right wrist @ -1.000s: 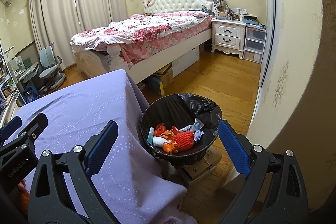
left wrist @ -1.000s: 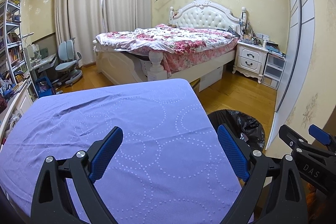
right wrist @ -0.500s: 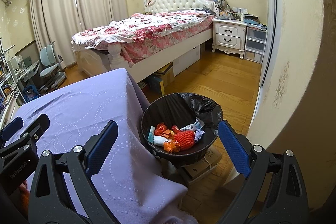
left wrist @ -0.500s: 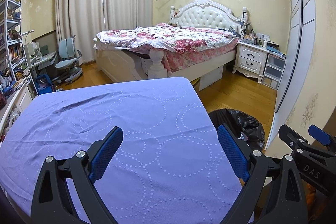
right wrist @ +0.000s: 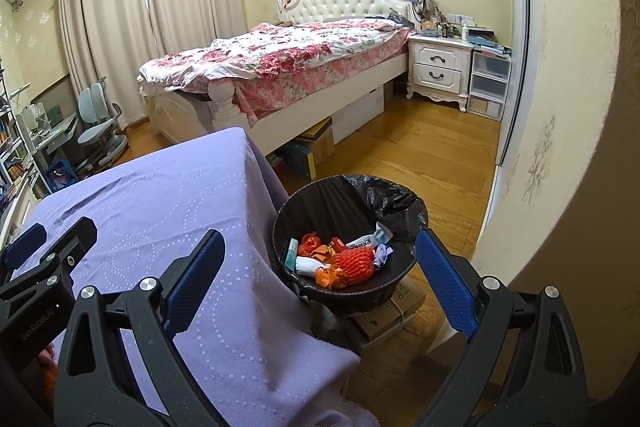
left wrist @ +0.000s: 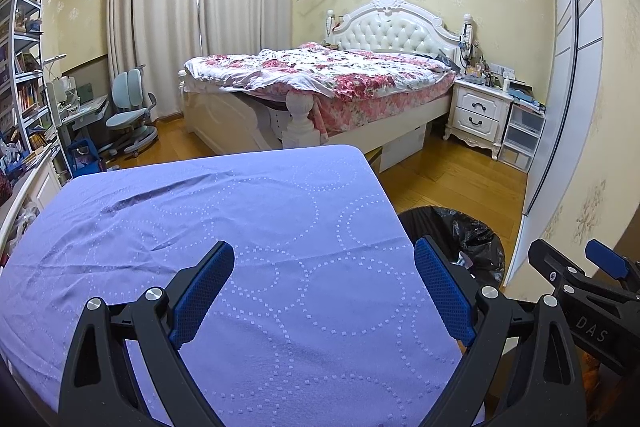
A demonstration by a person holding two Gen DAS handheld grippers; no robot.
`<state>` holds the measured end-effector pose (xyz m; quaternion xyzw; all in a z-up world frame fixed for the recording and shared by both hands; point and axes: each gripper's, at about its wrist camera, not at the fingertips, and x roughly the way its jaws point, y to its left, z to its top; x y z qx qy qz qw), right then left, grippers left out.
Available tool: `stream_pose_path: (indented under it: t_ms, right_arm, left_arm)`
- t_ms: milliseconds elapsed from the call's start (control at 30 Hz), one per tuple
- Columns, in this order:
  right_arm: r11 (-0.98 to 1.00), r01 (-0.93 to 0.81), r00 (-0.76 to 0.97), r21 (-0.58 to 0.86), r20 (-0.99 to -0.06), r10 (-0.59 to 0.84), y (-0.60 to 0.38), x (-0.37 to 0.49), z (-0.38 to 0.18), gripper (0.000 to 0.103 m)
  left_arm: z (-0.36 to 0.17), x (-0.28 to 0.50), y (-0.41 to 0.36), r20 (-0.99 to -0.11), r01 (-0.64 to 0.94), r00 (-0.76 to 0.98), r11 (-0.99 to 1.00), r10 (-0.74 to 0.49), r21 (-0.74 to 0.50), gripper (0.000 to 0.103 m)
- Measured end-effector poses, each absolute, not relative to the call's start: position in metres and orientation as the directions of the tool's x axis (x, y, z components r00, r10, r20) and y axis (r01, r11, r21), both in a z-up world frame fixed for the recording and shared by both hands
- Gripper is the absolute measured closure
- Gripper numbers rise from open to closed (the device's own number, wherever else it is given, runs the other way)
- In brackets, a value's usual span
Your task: Collect trash
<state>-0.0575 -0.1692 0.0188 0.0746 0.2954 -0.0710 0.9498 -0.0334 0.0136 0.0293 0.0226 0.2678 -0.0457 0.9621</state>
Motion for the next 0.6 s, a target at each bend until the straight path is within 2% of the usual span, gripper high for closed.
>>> stream_pose_path:
  t_ms: [600]
  right_arm:
    - [0.979, 0.179, 0.815, 0.101, -0.573, -0.09, -0.1666, -0.058, 0.018, 0.009]
  left_arm:
    - [0.0277, -0.0327, 0.0163, -0.52, 0.099, 0.851, 0.995, -0.076, 0.017, 0.012]
